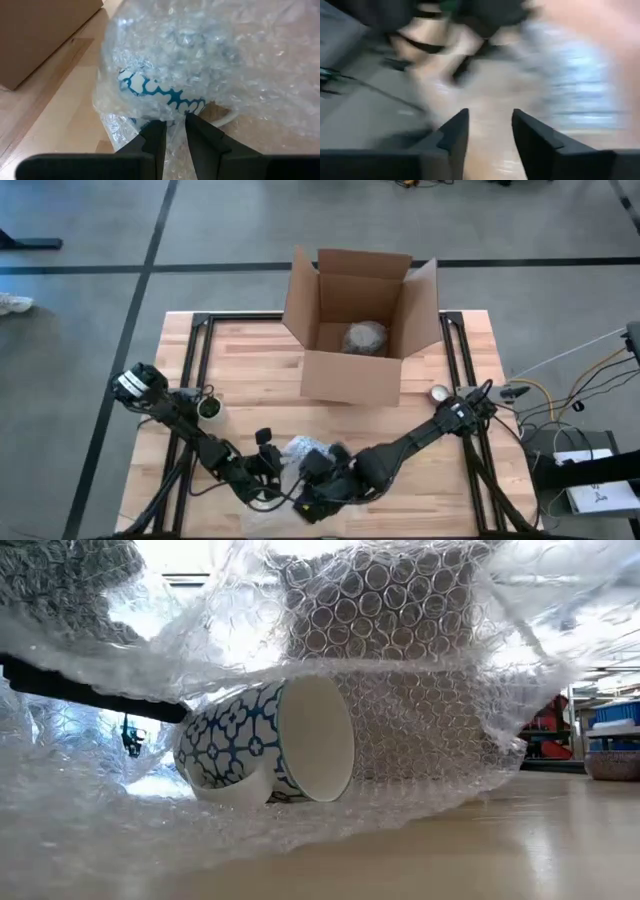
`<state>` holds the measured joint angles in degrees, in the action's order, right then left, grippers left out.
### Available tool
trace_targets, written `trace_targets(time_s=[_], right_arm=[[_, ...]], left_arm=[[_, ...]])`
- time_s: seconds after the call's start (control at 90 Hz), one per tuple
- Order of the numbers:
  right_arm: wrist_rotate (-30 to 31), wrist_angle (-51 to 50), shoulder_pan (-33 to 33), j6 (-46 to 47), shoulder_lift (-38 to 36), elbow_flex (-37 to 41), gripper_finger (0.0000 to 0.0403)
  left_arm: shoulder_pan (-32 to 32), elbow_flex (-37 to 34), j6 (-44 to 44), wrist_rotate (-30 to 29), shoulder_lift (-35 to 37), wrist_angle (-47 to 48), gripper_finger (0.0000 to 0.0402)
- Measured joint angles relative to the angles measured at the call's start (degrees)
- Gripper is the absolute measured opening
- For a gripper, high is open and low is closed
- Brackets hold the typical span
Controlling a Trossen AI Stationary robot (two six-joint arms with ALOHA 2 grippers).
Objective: Wrap mug
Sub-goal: Wrap the blue patterned mug with the bubble wrap
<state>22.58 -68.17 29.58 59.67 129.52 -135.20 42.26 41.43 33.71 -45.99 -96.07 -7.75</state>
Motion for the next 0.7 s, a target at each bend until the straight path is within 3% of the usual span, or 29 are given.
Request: trace_targets(time_s=[0.144, 0.256, 0.422, 0.567, 0.7], right_arm=[[1.61, -17.82, -0.48, -4.68, 0.02, 1.46, 0.0021], [2.02, -17.74, -0.19, -12.09, 0.52, 5.43, 0.0010], [6.15, -5.24, 0.42, -22.13, 0.74, 13.31, 0.0002], [7.68, 8.48, 0.29, -29.65, 1.33, 16.25, 0.0001], [7.65, 14.75, -0.11, -32.90, 3.37, 17.30, 0.0001]], left_arm=[[0.00, 0.00, 0.02, -0.01, 0.00, -0.08, 0.0059], [0.00, 0.00, 0.02, -0.01, 0.00, -0.20, 0.0059], [-0.09, 0.00, 0.04, -0.01, 0.00, -0.28, 0.0059], [-0.09, 0.00, 0.04, -0.01, 0.00, -0.31, 0.0059], [-0.09, 0.00, 0.04, -0.01, 0.00, -0.33, 0.0059]])
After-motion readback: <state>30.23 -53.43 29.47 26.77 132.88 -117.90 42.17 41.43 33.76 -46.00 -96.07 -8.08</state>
